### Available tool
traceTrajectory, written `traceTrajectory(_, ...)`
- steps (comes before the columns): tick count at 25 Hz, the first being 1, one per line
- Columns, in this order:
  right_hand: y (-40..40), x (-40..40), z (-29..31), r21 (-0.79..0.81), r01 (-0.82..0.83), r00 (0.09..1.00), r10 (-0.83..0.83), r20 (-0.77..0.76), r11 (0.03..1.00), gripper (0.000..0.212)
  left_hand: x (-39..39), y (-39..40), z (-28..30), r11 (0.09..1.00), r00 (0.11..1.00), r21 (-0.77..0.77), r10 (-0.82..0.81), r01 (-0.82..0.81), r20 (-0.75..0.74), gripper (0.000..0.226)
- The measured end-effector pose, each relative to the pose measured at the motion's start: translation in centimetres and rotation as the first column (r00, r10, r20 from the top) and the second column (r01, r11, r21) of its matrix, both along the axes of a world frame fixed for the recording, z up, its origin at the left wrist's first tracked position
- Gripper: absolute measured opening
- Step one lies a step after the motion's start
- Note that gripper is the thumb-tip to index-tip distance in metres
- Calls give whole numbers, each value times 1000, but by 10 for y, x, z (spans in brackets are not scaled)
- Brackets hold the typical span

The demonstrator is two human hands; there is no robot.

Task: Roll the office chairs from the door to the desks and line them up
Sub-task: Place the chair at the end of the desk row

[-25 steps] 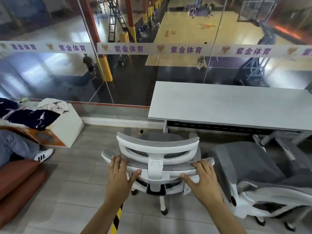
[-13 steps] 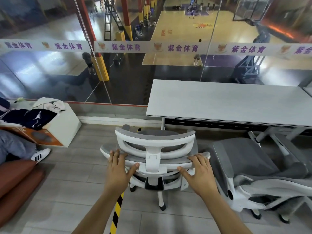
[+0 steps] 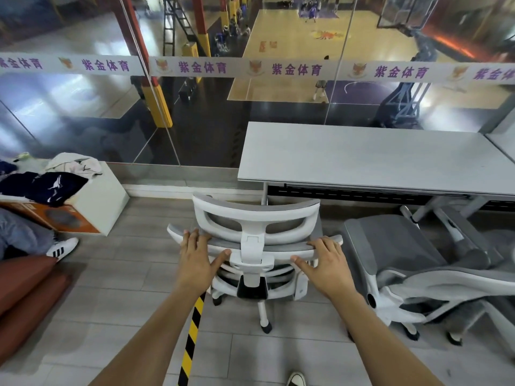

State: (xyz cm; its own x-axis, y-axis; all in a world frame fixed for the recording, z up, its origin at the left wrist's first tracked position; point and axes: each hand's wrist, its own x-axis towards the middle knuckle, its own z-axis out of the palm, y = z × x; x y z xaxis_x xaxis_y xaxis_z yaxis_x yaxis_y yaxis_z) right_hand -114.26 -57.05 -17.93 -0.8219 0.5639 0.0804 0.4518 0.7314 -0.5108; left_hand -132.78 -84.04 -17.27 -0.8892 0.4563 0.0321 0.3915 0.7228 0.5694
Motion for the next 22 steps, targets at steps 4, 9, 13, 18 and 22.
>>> traceTrajectory(4, -4, 5, 0, -17, -2, 1000, 2, 15, 1000, 73, 8, -4, -3, 1000, 1000, 7, 4, -4, -10, 80)
traceTrajectory(9, -7, 5, 5, -6, 8, 999, -7, 39, 1000, 70, 6, -6, -1, 1000, 1000, 13, 4, -3, -24, 81)
traceTrajectory(13, -14, 8, 7, 20, 15, 1000, -16, 25, 1000, 67, 11, -6, -5, 1000, 997, -23, 15, -17, -80, 77)
traceTrajectory(18, -20, 8, 12, 10, 19, 999, -20, 36, 1000, 73, 29, -2, -10, 998, 989, -35, 54, -59, -137, 67)
traceTrajectory(22, -22, 24, 18, -4, 18, 1000, -18, 1, 1000, 68, 55, 0, -7, 999, 988, -10, 49, -51, -148, 52)
